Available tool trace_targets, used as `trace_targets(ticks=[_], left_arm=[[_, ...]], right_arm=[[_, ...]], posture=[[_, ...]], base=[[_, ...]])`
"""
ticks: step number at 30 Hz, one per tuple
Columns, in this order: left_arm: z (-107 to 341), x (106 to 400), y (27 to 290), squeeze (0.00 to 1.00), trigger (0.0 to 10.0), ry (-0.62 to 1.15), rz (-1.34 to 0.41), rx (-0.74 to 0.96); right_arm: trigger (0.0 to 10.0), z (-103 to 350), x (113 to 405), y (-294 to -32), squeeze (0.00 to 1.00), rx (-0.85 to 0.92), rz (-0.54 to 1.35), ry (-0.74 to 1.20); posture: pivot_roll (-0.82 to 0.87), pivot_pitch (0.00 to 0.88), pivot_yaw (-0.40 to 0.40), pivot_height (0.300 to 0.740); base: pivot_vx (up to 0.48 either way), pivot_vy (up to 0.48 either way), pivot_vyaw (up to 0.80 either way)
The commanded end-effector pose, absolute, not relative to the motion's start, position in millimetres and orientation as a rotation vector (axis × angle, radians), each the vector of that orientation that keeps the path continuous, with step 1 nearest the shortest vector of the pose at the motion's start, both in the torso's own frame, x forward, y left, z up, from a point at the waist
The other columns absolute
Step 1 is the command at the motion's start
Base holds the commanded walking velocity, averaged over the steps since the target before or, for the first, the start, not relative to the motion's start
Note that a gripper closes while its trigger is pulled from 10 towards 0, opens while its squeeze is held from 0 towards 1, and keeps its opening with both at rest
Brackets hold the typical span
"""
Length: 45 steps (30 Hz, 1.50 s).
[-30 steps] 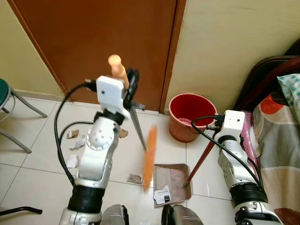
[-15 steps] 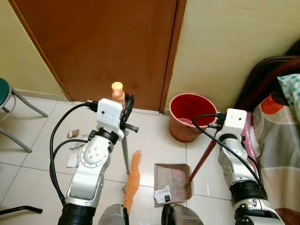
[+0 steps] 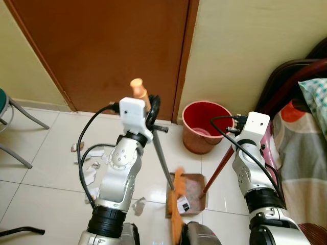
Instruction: Sweep floor
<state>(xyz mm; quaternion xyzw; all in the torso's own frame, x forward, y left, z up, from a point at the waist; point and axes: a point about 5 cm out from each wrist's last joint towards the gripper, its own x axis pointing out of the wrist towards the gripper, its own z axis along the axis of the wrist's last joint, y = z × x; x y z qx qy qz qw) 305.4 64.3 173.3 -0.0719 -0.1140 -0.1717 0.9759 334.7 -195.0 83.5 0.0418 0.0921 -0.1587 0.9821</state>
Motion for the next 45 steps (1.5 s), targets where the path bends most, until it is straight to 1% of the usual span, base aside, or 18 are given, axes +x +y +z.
trace_targets(ticks=[1,3,6,8,9,14,15,16,18,25,32,34,36,39,41,45], left_arm=[[191,306,60,0.0,10.0,-0.313,-0.336,-0.215],[194,308,63,0.0,10.0,-0.325,-0.323,-0.221],[199,310,75,0.0,10.0,-0.351,-0.286,-0.226],[199,311,76,0.0,10.0,-0.353,-0.283,-0.226],[200,311,81,0.0,10.0,-0.361,-0.27,-0.214],[205,313,92,0.0,10.0,-0.395,-0.244,-0.159],[203,311,98,0.0,10.0,-0.401,-0.237,-0.114],[203,311,98,0.0,10.0,-0.401,-0.237,-0.114],[189,306,112,0.0,10.0,-0.368,-0.212,-0.059],[171,295,129,0.0,10.0,-0.335,-0.197,0.039],[173,291,134,0.0,10.0,-0.354,-0.18,0.03],[169,289,137,0.0,10.0,-0.347,-0.168,0.038],[166,288,139,0.0,10.0,-0.339,-0.16,0.049],[164,287,140,0.0,10.0,-0.334,-0.157,0.054],[157,283,144,0.0,10.0,-0.309,-0.145,0.054],[149,279,144,0.0,10.0,-0.28,-0.149,0.062]], right_arm=[[10.0,83,336,-189,0.0,0.11,-0.313,0.191],[10.0,82,335,-185,0.0,0.111,-0.303,0.198],[10.0,78,334,-179,0.0,0.116,-0.291,0.21],[10.0,77,333,-179,0.0,0.117,-0.29,0.211],[10.0,74,332,-178,0.0,0.118,-0.288,0.216],[10.0,68,330,-180,0.0,0.117,-0.277,0.238],[10.0,71,331,-182,0.0,0.083,-0.259,0.227],[10.0,71,331,-182,0.0,0.083,-0.259,0.227],[10.0,72,330,-190,0.0,0.053,-0.258,0.217],[10.0,67,323,-205,0.0,0.013,-0.284,0.227],[10.0,65,322,-208,0.0,0.017,-0.282,0.238],[10.0,66,322,-206,0.0,-0.003,-0.264,0.232],[10.0,66,323,-206,0.0,-0.013,-0.259,0.232],[10.0,67,323,-207,0.0,-0.015,-0.26,0.235],[10.0,68,322,-208,0.0,-0.017,-0.261,0.234],[10.0,65,316,-209,0.0,-0.01,-0.265,0.243]], posture=[[0.0,0.12,-0.051,0.74],[0.0,0.12,-0.051,0.74],[0.03,0.122,-0.047,0.74],[0.04,0.123,-0.045,0.74],[0.09,0.113,-0.05,0.74],[0.11,0.106,-0.074,0.74],[0.11,0.098,-0.079,0.74],[0.11,0.098,-0.079,0.74],[0.12,0.09,-0.081,0.74],[0.11,0.082,-0.083,0.74],[0.12,0.077,-0.082,0.74],[0.11,0.069,-0.078,0.74],[0.06,0.065,-0.082,0.74],[0.06,0.068,-0.083,0.74],[0.04,0.073,-0.079,0.74],[0.03,0.079,-0.072,0.74]], base=[[0.0,0.0,0.0],[0.0,0.0,0.0],[0.0,0.0,0.0],[0.0,0.0,0.0],[0.0,0.0,0.0],[0.0,0.0,0.0],[0.0,0.0,0.0],[0.0,0.0,0.0],[0.0,0.0,0.0],[0.0,0.0,0.0],[0.0,0.0,0.0],[0.0,0.0,0.0],[0.0,0.0,0.0],[0.0,0.0,0.0],[0.0,0.0,0.0],[0.0,0.0,0.0]])
